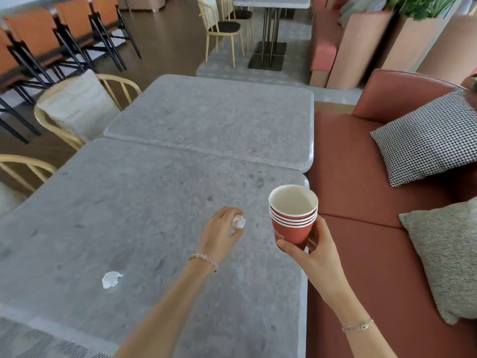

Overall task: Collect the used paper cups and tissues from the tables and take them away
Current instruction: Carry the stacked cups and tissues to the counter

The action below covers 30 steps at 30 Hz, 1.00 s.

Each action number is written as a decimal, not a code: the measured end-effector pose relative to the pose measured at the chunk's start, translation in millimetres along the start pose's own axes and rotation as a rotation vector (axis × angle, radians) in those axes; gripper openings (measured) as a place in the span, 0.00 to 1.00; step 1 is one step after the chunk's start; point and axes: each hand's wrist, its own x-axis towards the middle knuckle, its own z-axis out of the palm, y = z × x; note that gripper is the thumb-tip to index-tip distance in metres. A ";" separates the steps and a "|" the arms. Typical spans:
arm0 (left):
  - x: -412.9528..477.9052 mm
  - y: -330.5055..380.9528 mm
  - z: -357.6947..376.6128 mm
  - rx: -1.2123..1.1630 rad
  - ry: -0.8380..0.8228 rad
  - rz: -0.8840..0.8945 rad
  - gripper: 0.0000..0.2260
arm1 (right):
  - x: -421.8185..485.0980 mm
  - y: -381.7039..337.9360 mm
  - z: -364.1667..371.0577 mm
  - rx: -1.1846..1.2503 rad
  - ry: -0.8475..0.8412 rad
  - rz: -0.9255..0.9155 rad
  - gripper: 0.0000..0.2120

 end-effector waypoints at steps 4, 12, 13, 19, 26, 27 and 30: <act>-24.8 5.2 -26.0 -0.037 0.105 -0.025 0.11 | -7.7 -4.0 12.8 0.006 -0.080 -0.027 0.30; -82.7 -7.4 -71.7 -0.070 0.251 -0.166 0.09 | -27.1 -4.2 55.9 0.010 -0.230 -0.055 0.30; -89.7 -10.6 -77.1 -0.075 0.263 -0.171 0.08 | -30.1 -4.1 62.2 0.007 -0.237 -0.057 0.30; -124.4 -46.7 -111.3 -0.064 0.297 -0.276 0.09 | -46.1 -5.3 110.7 0.008 -0.315 -0.044 0.31; -154.2 -120.3 -157.1 -0.056 0.226 -0.341 0.07 | -67.5 -10.0 197.5 -0.016 -0.298 -0.017 0.29; -159.0 -133.3 -164.1 -0.050 0.207 -0.356 0.06 | -70.8 -10.3 211.5 -0.025 -0.289 -0.012 0.29; -173.1 -173.5 -181.3 -0.061 0.128 -0.375 0.08 | -80.6 -10.9 250.7 -0.039 -0.257 0.007 0.29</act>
